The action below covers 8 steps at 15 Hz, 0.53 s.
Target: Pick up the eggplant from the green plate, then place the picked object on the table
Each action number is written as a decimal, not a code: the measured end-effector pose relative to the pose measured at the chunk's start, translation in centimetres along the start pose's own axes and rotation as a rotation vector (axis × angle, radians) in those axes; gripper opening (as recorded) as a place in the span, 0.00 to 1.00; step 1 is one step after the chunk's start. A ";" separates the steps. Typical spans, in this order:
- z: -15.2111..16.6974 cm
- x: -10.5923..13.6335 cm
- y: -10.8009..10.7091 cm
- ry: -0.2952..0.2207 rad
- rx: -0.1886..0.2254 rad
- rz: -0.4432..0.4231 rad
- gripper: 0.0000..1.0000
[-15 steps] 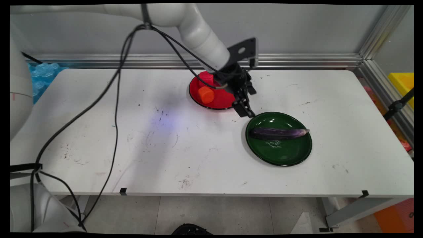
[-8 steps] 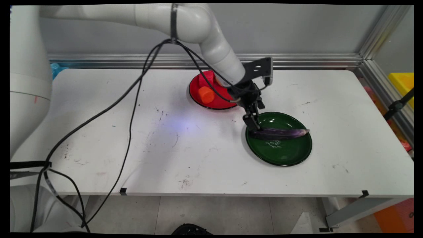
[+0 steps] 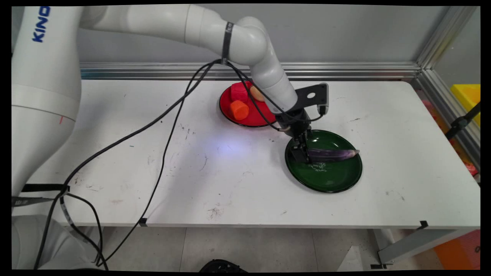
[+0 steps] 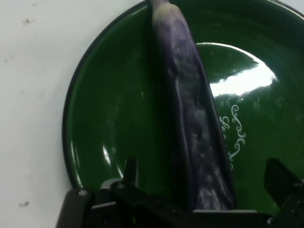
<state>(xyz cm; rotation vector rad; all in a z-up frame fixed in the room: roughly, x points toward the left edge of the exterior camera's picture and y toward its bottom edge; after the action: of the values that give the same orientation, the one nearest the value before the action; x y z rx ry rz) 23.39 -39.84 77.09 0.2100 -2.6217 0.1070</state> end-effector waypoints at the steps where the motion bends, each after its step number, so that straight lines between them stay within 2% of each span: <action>1: 0.3 0.1 0.0 -0.002 -0.002 0.003 1.00; 2: 0.7 0.2 -0.1 -0.004 -0.004 0.005 1.00; 3: 1.0 0.3 -0.1 -0.006 -0.007 0.009 0.00; 8: 1.8 0.6 0.1 -0.015 -0.021 0.023 0.00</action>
<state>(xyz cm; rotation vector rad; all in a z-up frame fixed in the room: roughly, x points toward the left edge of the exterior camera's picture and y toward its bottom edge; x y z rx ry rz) 21.99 -40.06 75.87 0.1735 -2.6390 0.0866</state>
